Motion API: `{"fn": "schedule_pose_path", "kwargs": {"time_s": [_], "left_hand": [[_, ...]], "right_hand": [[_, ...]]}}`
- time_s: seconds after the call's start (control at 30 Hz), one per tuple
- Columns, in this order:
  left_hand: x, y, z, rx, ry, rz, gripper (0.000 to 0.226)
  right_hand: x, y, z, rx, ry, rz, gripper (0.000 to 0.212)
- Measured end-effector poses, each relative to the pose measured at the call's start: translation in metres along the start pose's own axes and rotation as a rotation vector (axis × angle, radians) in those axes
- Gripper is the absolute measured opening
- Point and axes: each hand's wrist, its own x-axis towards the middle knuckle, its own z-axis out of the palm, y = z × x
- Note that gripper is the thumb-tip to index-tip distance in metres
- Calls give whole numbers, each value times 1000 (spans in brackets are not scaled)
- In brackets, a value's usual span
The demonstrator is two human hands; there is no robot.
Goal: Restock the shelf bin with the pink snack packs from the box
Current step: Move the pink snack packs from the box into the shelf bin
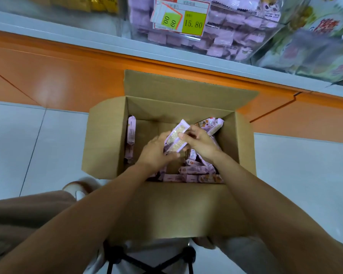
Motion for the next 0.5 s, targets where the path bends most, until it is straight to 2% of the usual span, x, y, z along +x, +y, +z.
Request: {"fn": "schedule_pose_path", "kwargs": {"time_s": [0.17, 0.3, 0.4, 0.5], "left_hand": [[-7, 11, -12, 7, 63, 89, 81], [-23, 21, -16, 6, 61, 54, 71], [-33, 29, -17, -23, -12, -12, 70], [-41, 38, -17, -6, -17, -2, 63]], "right_hand": [[-22, -22, -6, 125, -95, 12, 30], [-37, -29, -10, 82, -180, 36, 49], [-51, -39, -11, 72, -109, 37, 49], [-61, -47, -16, 79, -40, -15, 50]]}}
